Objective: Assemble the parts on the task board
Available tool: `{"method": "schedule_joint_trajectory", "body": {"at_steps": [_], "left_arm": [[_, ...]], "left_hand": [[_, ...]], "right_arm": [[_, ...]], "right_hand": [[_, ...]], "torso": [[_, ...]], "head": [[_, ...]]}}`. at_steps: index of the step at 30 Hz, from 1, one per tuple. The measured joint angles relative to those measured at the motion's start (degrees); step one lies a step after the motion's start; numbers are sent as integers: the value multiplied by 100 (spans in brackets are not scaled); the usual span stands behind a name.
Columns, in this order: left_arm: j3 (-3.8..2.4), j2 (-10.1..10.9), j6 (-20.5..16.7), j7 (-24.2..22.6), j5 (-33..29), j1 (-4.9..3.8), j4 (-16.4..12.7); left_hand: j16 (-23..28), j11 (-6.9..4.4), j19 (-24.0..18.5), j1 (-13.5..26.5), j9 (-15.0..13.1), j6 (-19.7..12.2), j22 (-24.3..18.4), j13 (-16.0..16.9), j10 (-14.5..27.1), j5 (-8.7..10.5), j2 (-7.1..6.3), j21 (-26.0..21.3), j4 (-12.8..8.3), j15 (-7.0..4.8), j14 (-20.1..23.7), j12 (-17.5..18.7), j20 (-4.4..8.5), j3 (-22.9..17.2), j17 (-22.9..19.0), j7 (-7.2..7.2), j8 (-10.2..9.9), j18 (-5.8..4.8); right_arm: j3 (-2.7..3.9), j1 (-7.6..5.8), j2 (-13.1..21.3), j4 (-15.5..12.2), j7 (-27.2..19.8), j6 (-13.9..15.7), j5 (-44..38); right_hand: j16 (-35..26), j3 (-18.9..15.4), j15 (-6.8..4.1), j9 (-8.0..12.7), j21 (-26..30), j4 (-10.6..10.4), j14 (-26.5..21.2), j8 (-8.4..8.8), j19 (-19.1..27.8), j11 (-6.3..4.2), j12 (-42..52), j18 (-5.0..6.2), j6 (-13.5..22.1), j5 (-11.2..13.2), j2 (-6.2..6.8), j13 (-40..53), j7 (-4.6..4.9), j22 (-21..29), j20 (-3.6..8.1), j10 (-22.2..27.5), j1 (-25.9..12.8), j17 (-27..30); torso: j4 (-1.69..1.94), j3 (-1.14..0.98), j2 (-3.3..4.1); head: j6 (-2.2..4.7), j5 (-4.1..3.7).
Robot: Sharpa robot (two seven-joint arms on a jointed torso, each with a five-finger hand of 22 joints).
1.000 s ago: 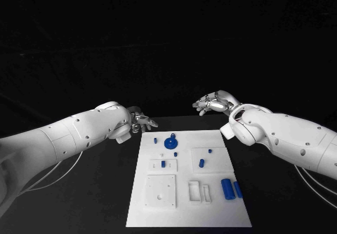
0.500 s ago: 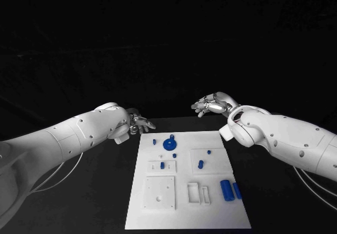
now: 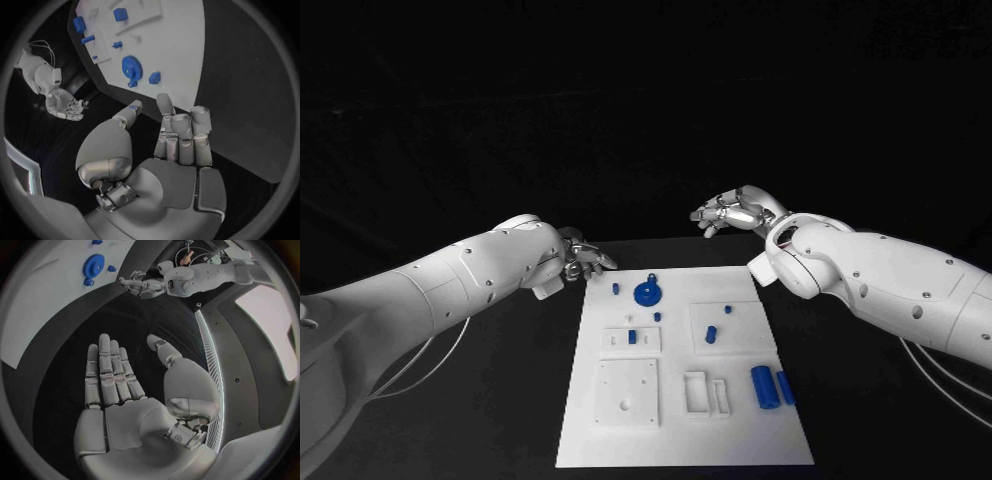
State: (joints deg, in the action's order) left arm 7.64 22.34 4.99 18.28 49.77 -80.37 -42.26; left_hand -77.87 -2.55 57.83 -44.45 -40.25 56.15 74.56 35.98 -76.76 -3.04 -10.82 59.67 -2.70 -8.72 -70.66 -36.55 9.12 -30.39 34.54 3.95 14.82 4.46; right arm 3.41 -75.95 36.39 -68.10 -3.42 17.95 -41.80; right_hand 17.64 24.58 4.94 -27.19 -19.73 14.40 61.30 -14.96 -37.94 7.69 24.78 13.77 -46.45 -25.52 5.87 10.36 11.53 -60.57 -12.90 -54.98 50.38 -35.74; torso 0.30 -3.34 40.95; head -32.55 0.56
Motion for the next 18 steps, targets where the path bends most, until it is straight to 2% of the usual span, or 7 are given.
{"method": "schedule_joint_trajectory", "body": {"at_steps": [4,10,18], "left_arm": [[0,-42,38,-11,-19,78,62],[3,-77,82,-28,-63,145,104],[2,-99,122,-61,-152,152,87]], "left_hand": [[0,0,0,-23,6,-19,6,0,0,0,23,0,-16,0,0,0,0,16,0,18,0,0],[0,10,0,-45,6,-25,6,6,10,0,45,0,-32,0,0,0,0,32,0,24,0,0],[0,21,-32,7,20,-27,12,11,21,0,97,0,-12,19,19,0,-10,83,0,24,0,-1]], "right_arm": [[0,0,0,-10,0,0,0],[0,0,2,-12,0,1,0],[0,0,-8,-7,0,2,0]], "right_hand": [[0,0,0,6,0,0,0,0,0,0,0,0,0,0,0,0,0,0,0,0,0,0],[0,0,-1,6,0,0,1,0,0,0,0,0,0,0,0,-5,0,0,0,0,0,0],[0,0,-1,5,0,0,1,0,-1,0,0,0,0,0,0,-10,0,0,0,0,0,-1]], "torso": [[-2,-1,1],[-7,-2,5],[-1,-5,7]], "head": [[-11,-2],[-28,-15],[-57,-27]]}}
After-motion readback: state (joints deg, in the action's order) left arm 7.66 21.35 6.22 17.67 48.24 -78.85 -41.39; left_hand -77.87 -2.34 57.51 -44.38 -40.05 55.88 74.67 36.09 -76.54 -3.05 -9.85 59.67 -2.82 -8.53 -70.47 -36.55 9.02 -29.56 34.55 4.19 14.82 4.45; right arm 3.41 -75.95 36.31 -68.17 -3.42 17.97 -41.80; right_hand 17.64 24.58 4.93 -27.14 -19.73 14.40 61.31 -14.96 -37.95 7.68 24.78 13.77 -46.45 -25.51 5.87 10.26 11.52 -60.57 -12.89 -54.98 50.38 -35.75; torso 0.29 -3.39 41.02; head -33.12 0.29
